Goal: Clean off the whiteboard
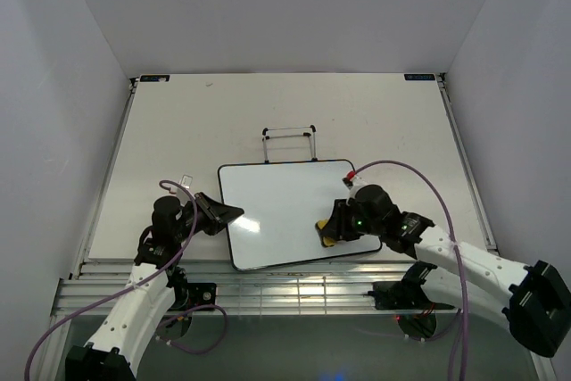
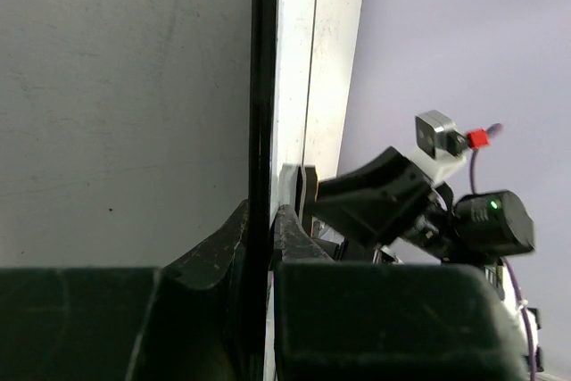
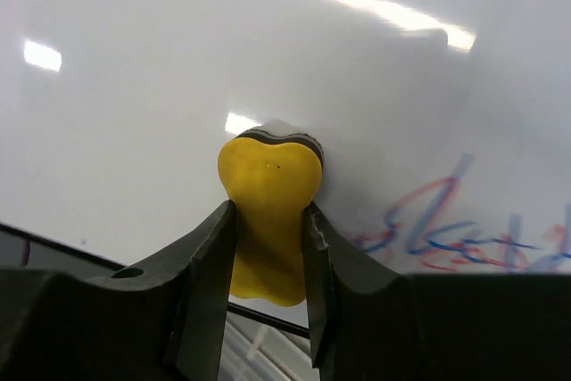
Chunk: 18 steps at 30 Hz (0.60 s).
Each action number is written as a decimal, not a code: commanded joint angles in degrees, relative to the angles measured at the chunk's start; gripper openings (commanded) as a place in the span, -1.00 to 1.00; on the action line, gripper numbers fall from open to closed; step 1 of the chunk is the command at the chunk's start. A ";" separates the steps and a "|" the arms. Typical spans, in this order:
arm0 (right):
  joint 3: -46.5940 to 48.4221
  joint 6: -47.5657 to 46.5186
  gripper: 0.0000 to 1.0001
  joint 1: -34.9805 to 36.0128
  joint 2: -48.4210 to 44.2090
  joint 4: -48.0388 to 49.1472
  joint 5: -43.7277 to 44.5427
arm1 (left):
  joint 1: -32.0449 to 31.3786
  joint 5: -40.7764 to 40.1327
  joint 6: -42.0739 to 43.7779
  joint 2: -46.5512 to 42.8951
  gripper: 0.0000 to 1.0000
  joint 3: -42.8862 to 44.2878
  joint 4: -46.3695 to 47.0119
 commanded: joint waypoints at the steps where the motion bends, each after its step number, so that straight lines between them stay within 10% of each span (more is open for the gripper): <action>1: -6.39 -3.54 -0.79 -10.37 -3.31 -10.34 -2.23 | 1.28 -14.54 0.61 0.59 -1.00 1.61 -8.91; 6: -9.48 -6.98 -0.80 -21.98 -3.33 -9.81 -6.48 | 1.28 -13.75 0.52 0.59 -1.00 1.61 -8.73; 18: -4.47 -11.55 -0.81 -22.17 -1.74 -12.18 -5.52 | 1.36 -11.91 0.43 -0.63 -1.00 0.12 -8.82</action>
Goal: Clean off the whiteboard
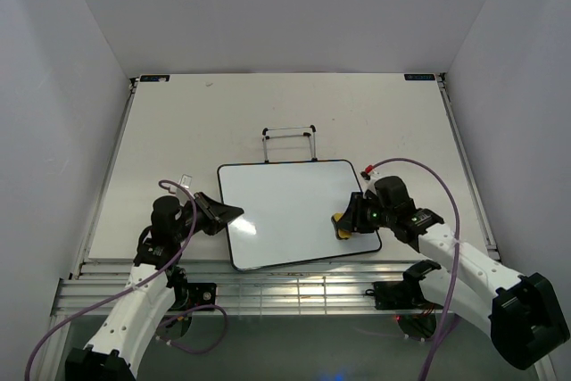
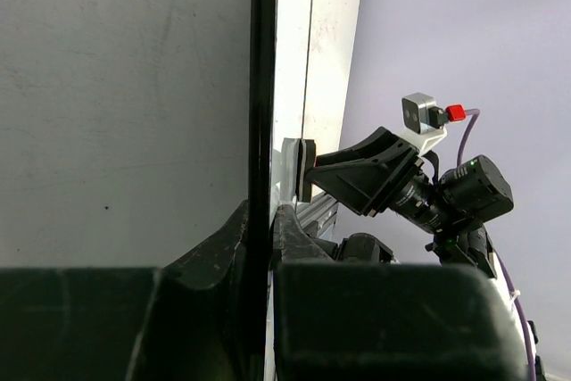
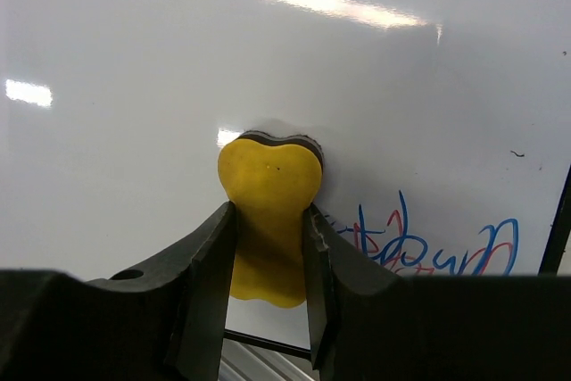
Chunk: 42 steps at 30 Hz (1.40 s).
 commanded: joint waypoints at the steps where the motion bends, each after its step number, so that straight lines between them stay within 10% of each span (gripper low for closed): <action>1: -0.33 -3.72 -0.81 -0.44 2.85 -8.47 4.80 | 1.28 -12.17 0.39 -0.27 -1.00 -0.38 -8.60; 16: -2.88 -4.78 -0.84 -18.64 7.08 -4.69 -2.05 | 1.36 -22.45 -0.14 -5.10 -1.00 7.00 -24.08; 34: -7.54 3.13 -0.84 -3.35 0.47 -3.03 -7.23 | 1.36 -19.46 -1.28 -5.54 -1.00 3.57 -19.95; 42: -2.88 2.68 -0.85 -5.89 1.80 -12.07 4.36 | 1.28 -19.73 -0.93 -5.63 -1.00 4.97 -21.87</action>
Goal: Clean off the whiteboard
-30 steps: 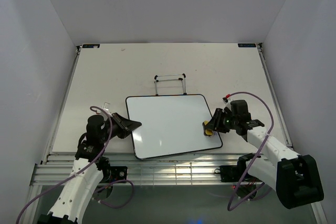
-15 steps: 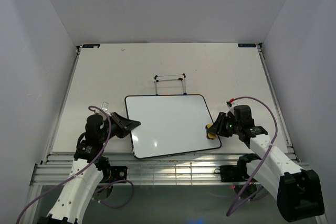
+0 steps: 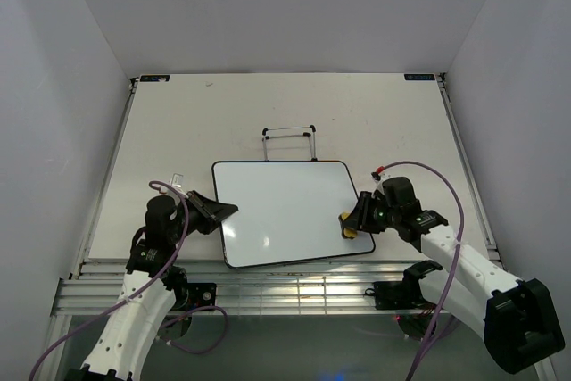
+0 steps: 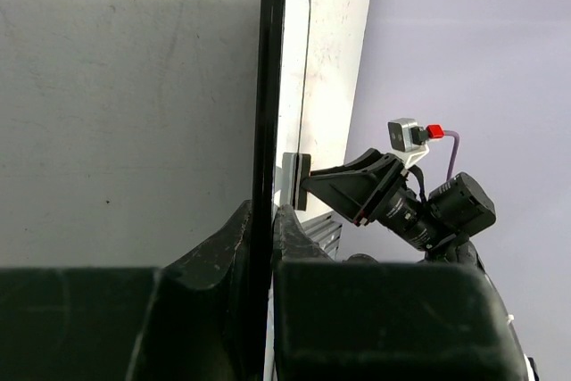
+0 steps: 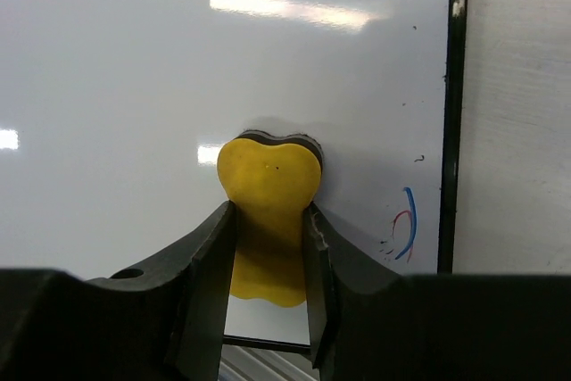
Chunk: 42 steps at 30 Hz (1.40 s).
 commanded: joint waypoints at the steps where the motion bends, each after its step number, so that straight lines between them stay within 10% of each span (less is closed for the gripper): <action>1: -1.88 2.05 -0.85 -1.96 1.32 -10.91 5.46 | 1.26 -14.85 -1.21 0.99 -1.00 -0.27 -9.77; 30: 1.02 -1.45 -0.85 -17.08 7.91 -16.10 1.52 | 1.17 -17.49 -4.20 -1.11 -1.00 2.90 -12.32; 42: -2.14 -4.45 -0.85 -8.49 10.64 -6.09 -14.04 | 1.26 -13.72 -4.55 -0.50 -1.00 0.62 -8.90</action>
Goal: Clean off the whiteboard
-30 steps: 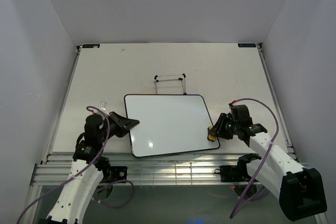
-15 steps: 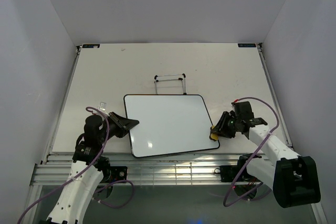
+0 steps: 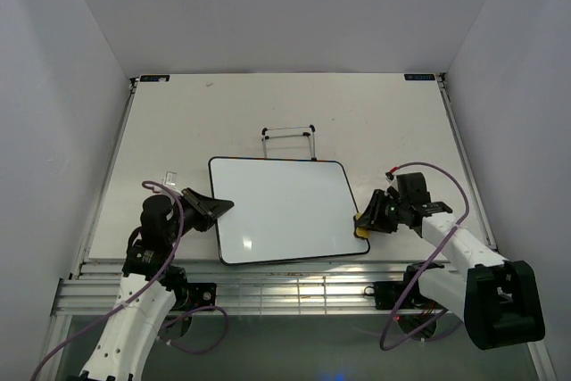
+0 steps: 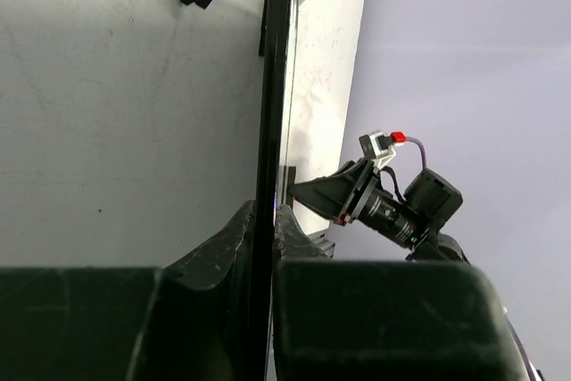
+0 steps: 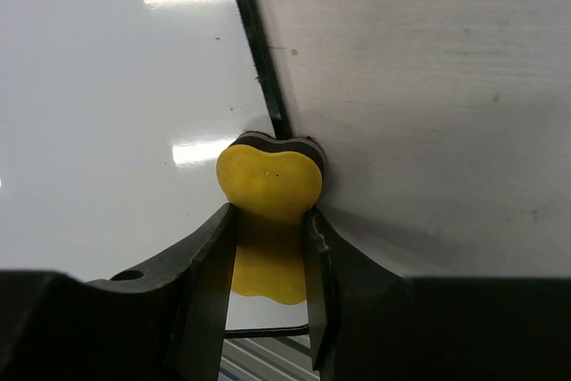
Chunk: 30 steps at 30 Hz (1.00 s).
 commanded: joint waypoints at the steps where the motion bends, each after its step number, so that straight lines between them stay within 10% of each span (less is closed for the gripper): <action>1: -4.13 0.17 -0.84 8.76 1.87 0.25 -8.47 | 1.36 -10.92 -3.13 1.31 -1.00 -2.31 -5.38; 14: 2.81 3.08 -0.85 20.74 5.12 4.48 -6.64 | 1.28 -9.68 -1.81 1.23 -1.00 -2.67 -6.08; 30: 2.98 -4.21 -0.85 2.02 9.86 1.31 0.78 | 1.28 -6.08 2.40 1.75 -1.00 -3.54 -7.31</action>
